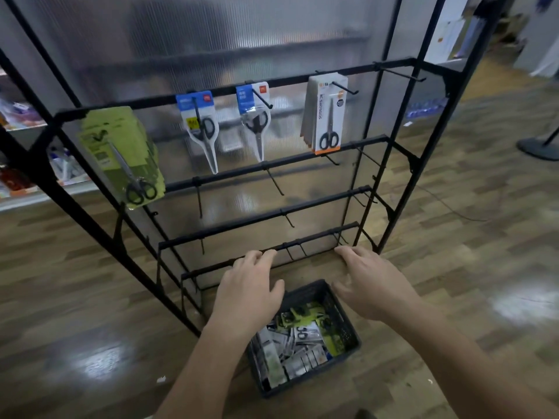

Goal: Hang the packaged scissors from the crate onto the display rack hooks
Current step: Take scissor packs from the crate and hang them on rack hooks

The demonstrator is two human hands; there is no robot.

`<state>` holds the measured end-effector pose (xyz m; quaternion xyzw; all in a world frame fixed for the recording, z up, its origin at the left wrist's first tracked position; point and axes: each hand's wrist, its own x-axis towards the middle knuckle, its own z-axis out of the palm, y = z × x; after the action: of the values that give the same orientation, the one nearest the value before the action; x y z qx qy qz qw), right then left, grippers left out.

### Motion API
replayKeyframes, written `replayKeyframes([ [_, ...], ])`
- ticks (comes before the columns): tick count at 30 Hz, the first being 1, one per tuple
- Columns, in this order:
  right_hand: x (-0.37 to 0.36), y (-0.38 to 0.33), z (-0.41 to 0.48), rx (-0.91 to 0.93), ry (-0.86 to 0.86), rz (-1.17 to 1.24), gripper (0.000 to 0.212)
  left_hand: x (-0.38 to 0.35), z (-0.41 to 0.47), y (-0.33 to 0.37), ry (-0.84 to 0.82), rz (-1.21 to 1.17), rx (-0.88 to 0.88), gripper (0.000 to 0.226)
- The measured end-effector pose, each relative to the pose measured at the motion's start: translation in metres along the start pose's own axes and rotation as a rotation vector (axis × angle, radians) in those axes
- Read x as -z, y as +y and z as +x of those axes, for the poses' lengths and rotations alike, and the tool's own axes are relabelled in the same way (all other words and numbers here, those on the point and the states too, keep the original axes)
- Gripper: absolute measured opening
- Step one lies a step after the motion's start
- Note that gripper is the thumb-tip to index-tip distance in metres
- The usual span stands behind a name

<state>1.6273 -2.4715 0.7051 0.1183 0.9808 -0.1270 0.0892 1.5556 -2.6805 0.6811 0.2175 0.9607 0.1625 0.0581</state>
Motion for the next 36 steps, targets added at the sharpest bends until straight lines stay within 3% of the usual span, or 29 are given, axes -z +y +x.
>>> replayKeyframes([
  [10, -0.017, -0.009, 0.021, 0.007, -0.066, -0.036, 0.064, -0.027, 0.011, -0.018, -0.063, -0.033, 0.029, 0.057],
  [19, -0.038, 0.037, 0.074, 0.070, -0.204, -0.067, 0.061, -0.079, 0.038, 0.010, -0.157, -0.014, 0.132, 0.055],
  [24, -0.067, 0.078, 0.123, 0.124, -0.357, -0.118, 0.063, -0.139, 0.063, 0.030, -0.269, -0.067, 0.278, 0.058],
  [27, -0.102, 0.104, 0.147, 0.179, -0.467, -0.172, 0.059, -0.183, 0.076, 0.035, -0.332, -0.121, 0.362, 0.057],
  [31, -0.166, 0.132, 0.193, 0.186, -0.479, -0.198, 0.050, -0.255, 0.096, 0.023, -0.390, -0.115, 0.411, 0.058],
  [36, -0.334, 0.176, 0.268, 0.107, -0.637, -0.169, 0.039, -0.406, 0.132, -0.049, -0.535, -0.122, 0.480, 0.057],
])
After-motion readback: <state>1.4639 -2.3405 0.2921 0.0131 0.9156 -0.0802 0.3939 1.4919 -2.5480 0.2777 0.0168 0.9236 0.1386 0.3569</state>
